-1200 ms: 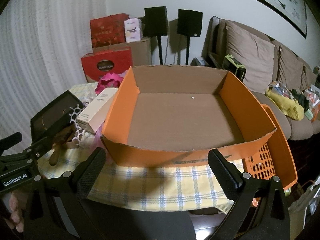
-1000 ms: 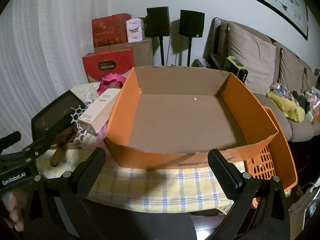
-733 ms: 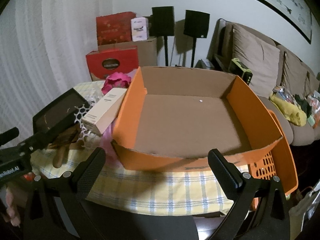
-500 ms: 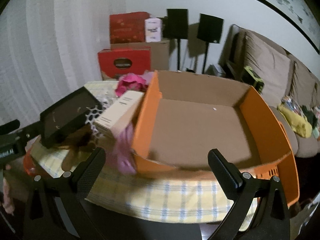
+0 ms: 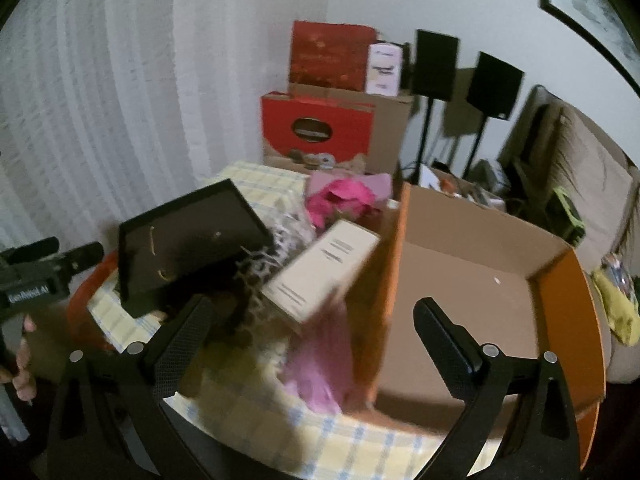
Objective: Organize objects
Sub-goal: 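Move the right tool toward the black jewelry tray on the table, then grasp the black jewelry tray edge with the right tool and lift it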
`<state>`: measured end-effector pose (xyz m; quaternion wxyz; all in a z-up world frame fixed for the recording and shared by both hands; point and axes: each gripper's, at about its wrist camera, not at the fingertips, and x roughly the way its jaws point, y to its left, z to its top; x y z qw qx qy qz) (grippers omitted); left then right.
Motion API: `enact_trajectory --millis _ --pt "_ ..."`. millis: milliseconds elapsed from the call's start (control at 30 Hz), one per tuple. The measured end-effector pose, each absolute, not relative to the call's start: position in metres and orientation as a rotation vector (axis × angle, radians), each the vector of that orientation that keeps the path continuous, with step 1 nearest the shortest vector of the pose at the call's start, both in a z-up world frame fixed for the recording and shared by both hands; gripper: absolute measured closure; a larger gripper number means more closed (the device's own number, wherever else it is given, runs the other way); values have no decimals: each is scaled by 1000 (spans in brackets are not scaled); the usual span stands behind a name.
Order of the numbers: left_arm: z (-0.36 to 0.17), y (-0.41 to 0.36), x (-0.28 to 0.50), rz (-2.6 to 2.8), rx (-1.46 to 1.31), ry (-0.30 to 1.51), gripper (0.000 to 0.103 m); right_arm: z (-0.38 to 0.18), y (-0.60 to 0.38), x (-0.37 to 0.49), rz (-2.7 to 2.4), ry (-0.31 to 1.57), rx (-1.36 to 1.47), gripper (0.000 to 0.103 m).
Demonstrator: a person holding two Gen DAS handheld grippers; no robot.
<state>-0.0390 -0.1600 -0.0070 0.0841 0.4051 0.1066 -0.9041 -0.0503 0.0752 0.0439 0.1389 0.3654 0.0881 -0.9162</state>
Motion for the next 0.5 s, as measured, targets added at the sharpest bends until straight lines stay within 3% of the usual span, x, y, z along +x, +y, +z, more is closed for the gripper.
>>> enact_trajectory --millis 233,500 --pt "-27 -178 -59 -2647 1253 331 5 45 40 -94 -2550 328 1062 7" --pt "-42 -192 -79 -2630 1304 419 16 37 2 -150 -2449 368 1103 26"
